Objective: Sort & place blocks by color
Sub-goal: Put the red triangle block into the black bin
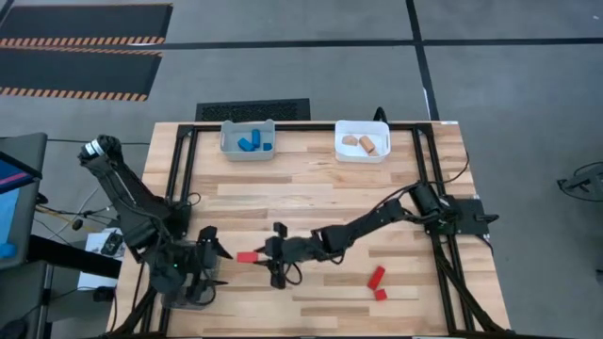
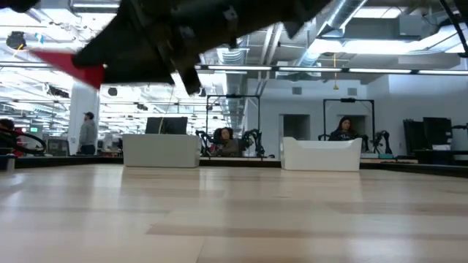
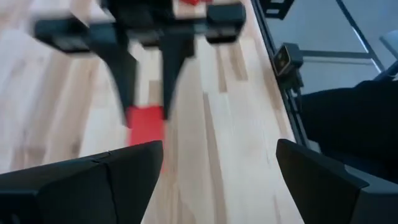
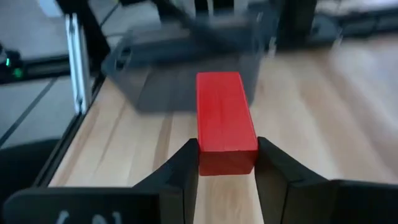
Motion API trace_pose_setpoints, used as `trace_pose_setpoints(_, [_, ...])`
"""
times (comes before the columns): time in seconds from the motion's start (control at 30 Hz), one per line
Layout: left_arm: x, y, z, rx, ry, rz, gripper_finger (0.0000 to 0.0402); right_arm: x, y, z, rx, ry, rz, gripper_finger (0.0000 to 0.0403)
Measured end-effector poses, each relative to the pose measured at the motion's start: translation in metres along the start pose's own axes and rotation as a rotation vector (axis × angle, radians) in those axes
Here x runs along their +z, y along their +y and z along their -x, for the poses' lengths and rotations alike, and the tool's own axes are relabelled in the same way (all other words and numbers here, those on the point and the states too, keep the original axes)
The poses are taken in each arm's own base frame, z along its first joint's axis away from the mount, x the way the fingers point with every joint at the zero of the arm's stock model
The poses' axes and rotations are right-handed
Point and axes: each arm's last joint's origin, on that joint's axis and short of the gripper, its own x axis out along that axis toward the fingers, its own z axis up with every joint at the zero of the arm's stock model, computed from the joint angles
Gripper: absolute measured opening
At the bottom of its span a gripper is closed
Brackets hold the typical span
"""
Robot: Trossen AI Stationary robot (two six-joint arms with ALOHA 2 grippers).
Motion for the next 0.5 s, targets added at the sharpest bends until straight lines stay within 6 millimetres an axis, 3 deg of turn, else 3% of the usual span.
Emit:
trace_pose_setpoints(0.23, [-0.014, 0.000, 0.007, 0.008, 0.125, 0.123, 0.0304, 0.036, -0.003, -0.002, 0.018, -0.074, 0.092, 0.0128])
trace_pose_setpoints(0.5, [-0.024, 0.007, 0.010, 0.076, 0.234, 0.192, 0.0304, 0.045, -0.009, -0.003, 0.009, -0.095, 0.097, 0.0128])
